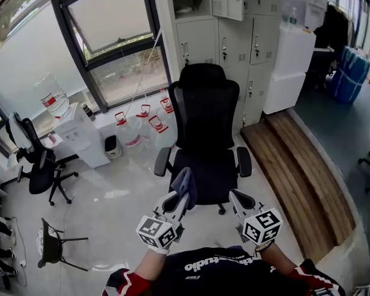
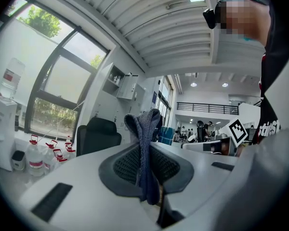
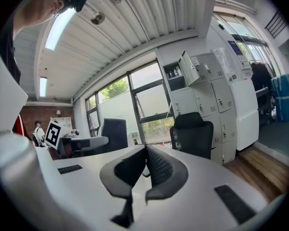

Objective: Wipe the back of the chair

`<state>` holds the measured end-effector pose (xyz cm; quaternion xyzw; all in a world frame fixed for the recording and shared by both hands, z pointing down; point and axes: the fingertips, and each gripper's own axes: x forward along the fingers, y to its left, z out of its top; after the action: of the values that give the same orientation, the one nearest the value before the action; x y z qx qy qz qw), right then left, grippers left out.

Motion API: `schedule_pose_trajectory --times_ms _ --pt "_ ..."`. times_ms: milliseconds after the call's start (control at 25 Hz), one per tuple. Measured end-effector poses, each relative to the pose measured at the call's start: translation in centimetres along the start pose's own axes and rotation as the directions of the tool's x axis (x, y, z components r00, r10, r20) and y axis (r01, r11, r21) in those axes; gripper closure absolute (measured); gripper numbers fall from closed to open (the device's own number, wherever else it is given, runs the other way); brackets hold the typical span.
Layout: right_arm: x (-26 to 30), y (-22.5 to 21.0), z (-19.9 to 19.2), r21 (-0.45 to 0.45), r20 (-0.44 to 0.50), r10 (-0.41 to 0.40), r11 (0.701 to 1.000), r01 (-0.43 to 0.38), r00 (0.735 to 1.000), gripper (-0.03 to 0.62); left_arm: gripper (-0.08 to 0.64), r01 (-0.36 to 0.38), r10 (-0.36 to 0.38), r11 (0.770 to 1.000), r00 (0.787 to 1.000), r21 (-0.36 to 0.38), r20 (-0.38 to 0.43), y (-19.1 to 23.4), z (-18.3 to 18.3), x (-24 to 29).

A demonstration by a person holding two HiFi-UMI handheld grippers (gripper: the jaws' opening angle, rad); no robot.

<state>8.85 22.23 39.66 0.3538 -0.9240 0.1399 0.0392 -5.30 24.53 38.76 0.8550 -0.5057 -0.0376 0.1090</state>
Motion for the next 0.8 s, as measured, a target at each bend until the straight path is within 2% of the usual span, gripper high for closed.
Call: schedule_pose_trajectory --times_ms 160,440,800 --pt "1.1 -3.3 0.2 0.03 0.008 0.008 1.0 -0.009 1.0 0.58 0.506 -0.013 0.013 1.0 1.0 0.002 -0.021 0.3 -0.5 3.1" --pt "4.1 -5.7 0.4 0.045 -0.012 0.042 0.998 -0.042 0.999 0.578 0.506 -0.046 0.046 0.999 0.998 -0.016 -0.046 2.5 -1.0 6.0" --pt "10.1 -10.8 0.6 0.039 -0.046 0.022 0.999 -0.02 0.999 0.578 0.506 -0.057 0.054 0.996 0.997 -0.068 -0.047 9.3 -2.4 12.8"
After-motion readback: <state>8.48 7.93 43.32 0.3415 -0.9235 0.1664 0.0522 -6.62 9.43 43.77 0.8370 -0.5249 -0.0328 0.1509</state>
